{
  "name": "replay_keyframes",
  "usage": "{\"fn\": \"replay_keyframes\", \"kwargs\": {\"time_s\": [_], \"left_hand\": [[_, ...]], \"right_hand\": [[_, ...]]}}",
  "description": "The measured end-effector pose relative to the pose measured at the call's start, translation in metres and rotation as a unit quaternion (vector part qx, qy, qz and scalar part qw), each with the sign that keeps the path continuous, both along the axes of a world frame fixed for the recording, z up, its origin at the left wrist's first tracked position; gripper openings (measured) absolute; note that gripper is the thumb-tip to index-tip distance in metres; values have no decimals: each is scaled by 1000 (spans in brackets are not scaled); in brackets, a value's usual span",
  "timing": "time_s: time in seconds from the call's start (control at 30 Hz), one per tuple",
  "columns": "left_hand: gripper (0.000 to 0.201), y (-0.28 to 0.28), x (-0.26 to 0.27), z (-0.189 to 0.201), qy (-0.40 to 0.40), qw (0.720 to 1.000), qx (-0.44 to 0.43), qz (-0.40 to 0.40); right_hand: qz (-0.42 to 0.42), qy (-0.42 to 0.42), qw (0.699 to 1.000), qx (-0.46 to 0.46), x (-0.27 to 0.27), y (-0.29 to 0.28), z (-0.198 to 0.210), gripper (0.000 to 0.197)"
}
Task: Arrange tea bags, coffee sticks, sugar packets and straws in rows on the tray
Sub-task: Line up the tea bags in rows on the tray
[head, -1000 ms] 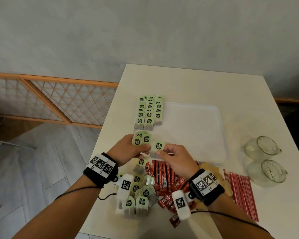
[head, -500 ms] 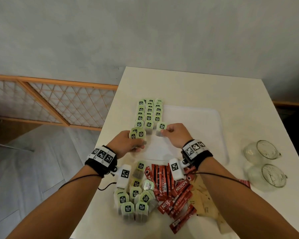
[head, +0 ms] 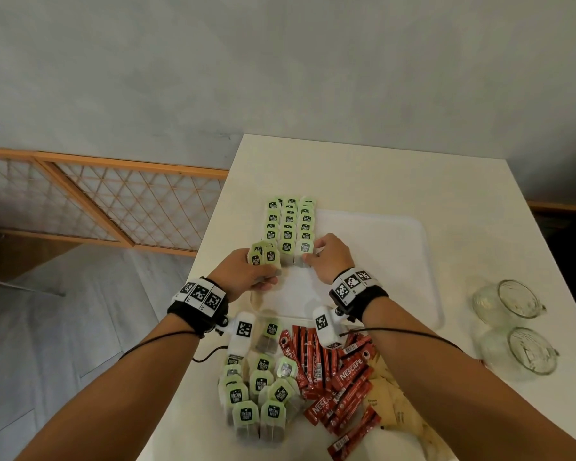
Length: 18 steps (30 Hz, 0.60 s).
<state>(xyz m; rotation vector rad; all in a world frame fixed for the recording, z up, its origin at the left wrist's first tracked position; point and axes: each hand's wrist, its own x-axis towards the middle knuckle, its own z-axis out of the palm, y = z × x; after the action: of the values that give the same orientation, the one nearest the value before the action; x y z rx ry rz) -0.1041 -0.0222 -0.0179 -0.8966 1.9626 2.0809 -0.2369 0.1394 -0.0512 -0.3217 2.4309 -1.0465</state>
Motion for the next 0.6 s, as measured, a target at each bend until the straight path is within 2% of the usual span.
{"fn": "replay_keyframes", "kwargs": {"time_s": [0.2,0.3,0.4,0.47,0.6], "left_hand": [[16,-2,2,1,15,999,-33,5],[18,-3,2,1,27,999,-33,10],[18,-4,3,2,37,999,-39,3],[21,-6,4,2,35,998,-57,-3],[23,-8,7,0,34,997,-64,-10]], "right_hand": [[-17,-8,1000,-9,4,1,2,46],[15,2,998,-55,13,3,8,32],[118,-22,987,-105,23,6,12,17],[150,-59,979,-127,30,7,14,18],[157,-77,977,-121,38,4,12,18]]}}
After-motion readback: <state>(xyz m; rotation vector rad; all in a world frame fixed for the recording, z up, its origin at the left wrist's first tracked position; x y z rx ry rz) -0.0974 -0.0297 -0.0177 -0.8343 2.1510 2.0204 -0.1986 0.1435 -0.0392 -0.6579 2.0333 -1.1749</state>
